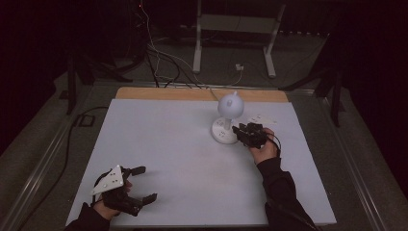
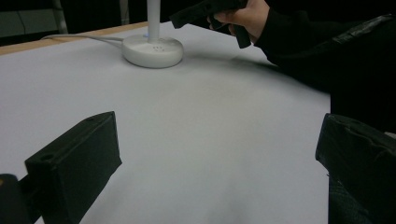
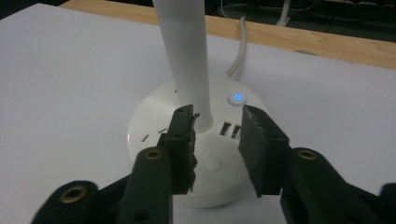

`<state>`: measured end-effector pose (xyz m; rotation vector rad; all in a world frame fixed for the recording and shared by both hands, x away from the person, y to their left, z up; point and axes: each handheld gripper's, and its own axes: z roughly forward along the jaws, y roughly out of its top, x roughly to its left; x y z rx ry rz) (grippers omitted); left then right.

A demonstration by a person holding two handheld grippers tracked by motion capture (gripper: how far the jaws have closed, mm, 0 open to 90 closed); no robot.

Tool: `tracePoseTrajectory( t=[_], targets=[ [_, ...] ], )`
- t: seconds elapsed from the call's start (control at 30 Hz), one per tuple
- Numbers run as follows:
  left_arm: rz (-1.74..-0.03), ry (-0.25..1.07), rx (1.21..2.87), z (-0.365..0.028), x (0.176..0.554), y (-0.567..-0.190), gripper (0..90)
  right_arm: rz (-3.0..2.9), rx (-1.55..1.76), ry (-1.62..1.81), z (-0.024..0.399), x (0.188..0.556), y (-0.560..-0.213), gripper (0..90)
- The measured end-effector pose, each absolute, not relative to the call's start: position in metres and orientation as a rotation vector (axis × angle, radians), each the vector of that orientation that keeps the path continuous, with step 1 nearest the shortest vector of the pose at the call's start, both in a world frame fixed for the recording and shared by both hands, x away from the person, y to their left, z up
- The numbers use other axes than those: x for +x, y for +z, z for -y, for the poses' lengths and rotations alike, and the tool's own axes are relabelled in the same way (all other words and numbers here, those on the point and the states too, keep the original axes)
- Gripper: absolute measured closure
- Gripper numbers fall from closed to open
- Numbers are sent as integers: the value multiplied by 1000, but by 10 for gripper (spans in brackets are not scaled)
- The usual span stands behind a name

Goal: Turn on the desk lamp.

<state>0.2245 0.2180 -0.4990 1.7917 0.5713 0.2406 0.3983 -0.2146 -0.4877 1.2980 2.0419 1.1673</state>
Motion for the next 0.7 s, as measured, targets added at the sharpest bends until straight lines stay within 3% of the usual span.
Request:
tracePoseTrajectory(
  t=[0.4,0.7],
  targets=[
    [-570,239,1792,-218,225,-499,5,-2090,1277,1119,209,400,-495,756],
    [-574,238,1789,-218,225,-499,5,-2109,1263,1061,207,403,-502,900]
  ],
)
